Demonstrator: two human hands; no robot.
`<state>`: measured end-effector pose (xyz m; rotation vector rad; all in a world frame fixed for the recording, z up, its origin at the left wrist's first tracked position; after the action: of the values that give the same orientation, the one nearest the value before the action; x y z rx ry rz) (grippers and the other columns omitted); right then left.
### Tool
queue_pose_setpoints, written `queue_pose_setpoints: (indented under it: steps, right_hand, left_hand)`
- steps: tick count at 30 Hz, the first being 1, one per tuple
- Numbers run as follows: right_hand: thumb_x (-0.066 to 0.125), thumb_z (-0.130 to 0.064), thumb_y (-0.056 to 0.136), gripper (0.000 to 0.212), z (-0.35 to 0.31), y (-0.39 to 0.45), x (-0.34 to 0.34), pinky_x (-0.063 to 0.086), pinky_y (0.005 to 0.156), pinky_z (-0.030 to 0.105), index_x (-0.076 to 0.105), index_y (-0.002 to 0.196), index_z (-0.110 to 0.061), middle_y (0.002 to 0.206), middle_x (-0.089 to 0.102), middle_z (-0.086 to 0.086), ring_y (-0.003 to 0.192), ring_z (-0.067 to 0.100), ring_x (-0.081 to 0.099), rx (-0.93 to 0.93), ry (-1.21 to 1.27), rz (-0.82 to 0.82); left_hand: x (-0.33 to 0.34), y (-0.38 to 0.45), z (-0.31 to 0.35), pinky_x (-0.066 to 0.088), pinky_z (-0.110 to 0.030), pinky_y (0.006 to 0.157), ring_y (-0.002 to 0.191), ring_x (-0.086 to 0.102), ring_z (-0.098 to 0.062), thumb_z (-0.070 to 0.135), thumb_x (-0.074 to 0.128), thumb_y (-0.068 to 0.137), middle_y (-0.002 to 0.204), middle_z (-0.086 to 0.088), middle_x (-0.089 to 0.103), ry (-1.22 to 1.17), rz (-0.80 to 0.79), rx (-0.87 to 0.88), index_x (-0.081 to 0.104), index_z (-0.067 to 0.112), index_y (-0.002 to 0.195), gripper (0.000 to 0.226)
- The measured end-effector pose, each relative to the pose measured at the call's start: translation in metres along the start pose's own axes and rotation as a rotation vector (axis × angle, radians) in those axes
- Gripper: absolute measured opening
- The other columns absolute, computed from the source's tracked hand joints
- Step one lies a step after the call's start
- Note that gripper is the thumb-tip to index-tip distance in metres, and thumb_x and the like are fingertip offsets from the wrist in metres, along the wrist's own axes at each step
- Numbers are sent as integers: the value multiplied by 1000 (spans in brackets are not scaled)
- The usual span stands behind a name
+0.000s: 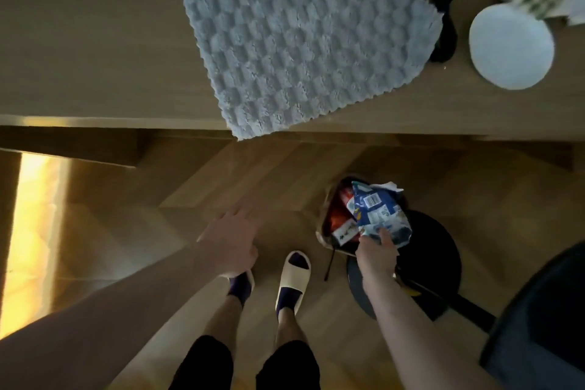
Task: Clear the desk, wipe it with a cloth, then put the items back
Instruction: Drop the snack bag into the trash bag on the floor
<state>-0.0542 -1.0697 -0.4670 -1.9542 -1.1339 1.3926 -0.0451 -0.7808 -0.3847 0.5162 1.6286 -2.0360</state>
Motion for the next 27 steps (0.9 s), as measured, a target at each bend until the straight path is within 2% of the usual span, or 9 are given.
queue_pose_setpoints:
  steps: [2, 4, 7, 9, 11, 15, 19, 24, 27]
  right_hand:
    - [61, -31, 78, 64, 24, 42, 10, 51, 105, 55, 51, 141, -21, 134, 64, 16, 120, 37, 65, -11, -27, -47]
    - [63, -30, 74, 65, 36, 65, 19, 53, 101, 57, 53, 138, -21, 126, 67, 15, 114, 37, 67, -3, -39, -76]
    - [65, -24, 90, 67, 22, 51, 27, 54, 102, 52, 42, 153, -29, 137, 57, 0, 116, 32, 65, 23, 24, -65]
    - [64, -23, 97, 71, 18, 42, 30, 53, 106, 50, 33, 158, -38, 151, 50, 0, 125, 33, 61, 26, 49, -45]
    - [64, -24, 99, 71, 15, 32, 30, 49, 110, 51, 30, 159, -41, 161, 41, 2, 136, 34, 54, -10, 33, -61]
    - [62, -23, 100, 70, -2, 6, 25, 33, 122, 45, 30, 161, -32, 166, 31, 3, 152, 30, 32, -120, -117, -124]
    - [61, -23, 101, 70, -7, -15, 22, 28, 121, 34, 27, 163, -26, 166, 32, -2, 153, 22, 30, -245, -267, -219]
    - [62, -26, 101, 72, -16, -58, 5, 24, 124, 36, 26, 163, -23, 169, 27, 0, 156, 21, 24, -324, -393, -307]
    - [61, -20, 100, 70, -31, -90, -14, 24, 124, 36, 28, 162, -20, 168, 27, 2, 155, 21, 25, -337, -411, -336]
  left_hand:
    - [11, 17, 2, 33, -40, 120, 152, 23, -26, 29, 56, 97, 167, -1, 20, -6, -13, 16, 30, 27, 157, 66]
    - [21, 28, 3, 30, -40, 121, 153, 19, -26, 28, 57, 97, 168, 0, 19, -20, -29, 24, 26, 27, 158, 69]
    - [33, 32, 1, 31, -39, 120, 151, 24, -26, 27, 59, 97, 166, 0, 23, -69, -38, 15, 28, 29, 157, 67]
    - [39, 28, 0, 30, -40, 121, 152, 21, -25, 28, 58, 98, 168, 1, 18, -64, -51, 8, 30, 27, 158, 66]
    - [42, 20, -1, 28, -39, 122, 153, 19, -24, 29, 57, 99, 169, 1, 16, -57, -58, 4, 30, 26, 158, 66]
    - [41, 5, 0, 26, -38, 123, 153, 20, -22, 30, 57, 99, 167, 4, 19, -94, -50, -12, 31, 29, 157, 63]
    - [39, -5, 0, 30, -38, 122, 154, 20, -19, 30, 58, 99, 167, 8, 18, -157, -49, -58, 34, 31, 156, 62]
    - [21, -31, 4, 37, -42, 118, 152, 24, -21, 28, 60, 97, 167, 6, 19, -200, -27, -131, 36, 29, 155, 62]
    - [3, -57, 8, 38, -44, 117, 148, 30, -25, 29, 60, 93, 165, 3, 24, -209, 4, -144, 41, 26, 152, 62]
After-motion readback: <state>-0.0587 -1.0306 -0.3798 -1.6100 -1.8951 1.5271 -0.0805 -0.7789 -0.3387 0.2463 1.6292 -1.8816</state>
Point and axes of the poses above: each hand's wrist, its own y-axis towards the middle knuckle, its own x-axis out of the palm, z = x × y, the point moved 3 cm from there along y, towards the middle knuckle
